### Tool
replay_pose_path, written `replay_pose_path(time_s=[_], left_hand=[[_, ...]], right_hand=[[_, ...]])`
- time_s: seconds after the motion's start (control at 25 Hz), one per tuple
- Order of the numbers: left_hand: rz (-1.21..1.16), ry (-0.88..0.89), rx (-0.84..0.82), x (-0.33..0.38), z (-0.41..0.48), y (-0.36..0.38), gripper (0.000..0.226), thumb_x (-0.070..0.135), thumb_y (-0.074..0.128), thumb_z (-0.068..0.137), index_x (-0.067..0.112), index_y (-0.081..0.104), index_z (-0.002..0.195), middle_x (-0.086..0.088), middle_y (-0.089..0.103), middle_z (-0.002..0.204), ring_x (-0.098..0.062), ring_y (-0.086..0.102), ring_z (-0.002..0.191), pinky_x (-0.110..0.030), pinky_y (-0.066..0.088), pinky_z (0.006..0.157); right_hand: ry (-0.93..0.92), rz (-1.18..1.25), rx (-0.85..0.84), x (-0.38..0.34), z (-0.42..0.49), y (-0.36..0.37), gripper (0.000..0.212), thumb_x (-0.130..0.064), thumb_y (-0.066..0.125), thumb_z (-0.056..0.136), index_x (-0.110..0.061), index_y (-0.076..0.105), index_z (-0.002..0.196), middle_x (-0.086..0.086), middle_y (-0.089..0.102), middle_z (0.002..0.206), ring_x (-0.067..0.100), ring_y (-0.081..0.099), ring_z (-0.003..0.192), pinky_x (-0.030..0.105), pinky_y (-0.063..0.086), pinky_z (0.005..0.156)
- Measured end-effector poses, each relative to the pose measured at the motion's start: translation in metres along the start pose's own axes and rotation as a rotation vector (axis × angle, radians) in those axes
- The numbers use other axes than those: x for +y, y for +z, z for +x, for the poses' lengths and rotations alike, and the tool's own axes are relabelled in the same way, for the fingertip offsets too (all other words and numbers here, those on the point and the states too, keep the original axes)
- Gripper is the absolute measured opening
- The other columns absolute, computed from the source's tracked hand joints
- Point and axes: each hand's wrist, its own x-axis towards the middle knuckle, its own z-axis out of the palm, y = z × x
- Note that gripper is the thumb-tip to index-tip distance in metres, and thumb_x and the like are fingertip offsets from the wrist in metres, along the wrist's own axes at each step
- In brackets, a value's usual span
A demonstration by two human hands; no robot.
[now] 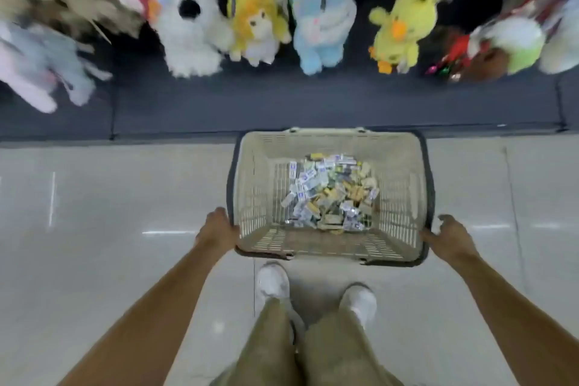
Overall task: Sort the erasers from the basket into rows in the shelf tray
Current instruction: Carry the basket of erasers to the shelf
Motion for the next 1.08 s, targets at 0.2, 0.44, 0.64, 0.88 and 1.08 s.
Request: replay_pose_path(time_s=[0.2,0.44,0.64,0.88,1.08], left_hand=[[-0.489,-0.098,0.038,0.012,0.071,0.02,0.04,0.008,0.059,0.086,-0.006,0.049,0.122,-0.023,0.059,0.117,-0.037,0.058,0.105,-0.041,0.048,0.089],[-1.109,-0.256,-0.158,0.023,0.079,0.002,0.024,0.008,0.056,0.092,0.005,0.051,0.069,-0.002,0.05,0.044,-0.011,0.045,0.041,-0.021,0.042,0.051],[-1.022,-0.198,-0.132,0.03,-0.009,-0.061,0.018,0.01,0.058,0.091,0.007,0.055,0.074,-0.001,0.048,0.045,-0.009,0.042,0.04,-0.021,0.037,0.048],[-0.764,-0.126,-0.145,0.036,-0.166,-0.159,0.008,0.006,0.063,0.086,0.003,0.057,0.081,-0.008,0.055,0.062,-0.012,0.05,0.047,-0.024,0.048,0.049],[-0.398,0.115,-0.253,0.06,-0.237,-0.202,0.02,0.02,0.07,0.083,0.006,0.058,0.074,-0.004,0.057,0.05,-0.011,0.054,0.041,-0.03,0.056,0.056]], right_hand=[[0.119,0.427,0.082,-0.011,0.067,0.027,0.025,-0.018,0.066,0.08,-0.001,0.06,0.097,0.014,0.062,0.082,0.029,0.058,0.073,0.038,0.048,0.07],[0.246,0.876,0.113,-0.001,0.077,0.039,0.022,-0.027,0.071,0.078,-0.007,0.062,0.08,-0.002,0.056,0.041,0.013,0.048,0.033,0.022,0.04,0.041],[0.375,0.852,0.084,0.027,-0.027,-0.009,0.024,-0.026,0.073,0.076,-0.007,0.06,0.069,0.007,0.058,0.052,0.017,0.05,0.034,0.029,0.044,0.045],[0.491,0.93,0.135,0.047,-0.228,-0.105,0.028,-0.024,0.066,0.082,-0.012,0.053,0.061,0.0,0.053,0.041,0.012,0.045,0.031,0.031,0.043,0.048],[0.61,1.073,0.268,0.083,-0.356,-0.124,0.027,-0.022,0.064,0.082,-0.013,0.051,0.06,-0.005,0.049,0.035,0.009,0.041,0.026,0.016,0.034,0.032]])
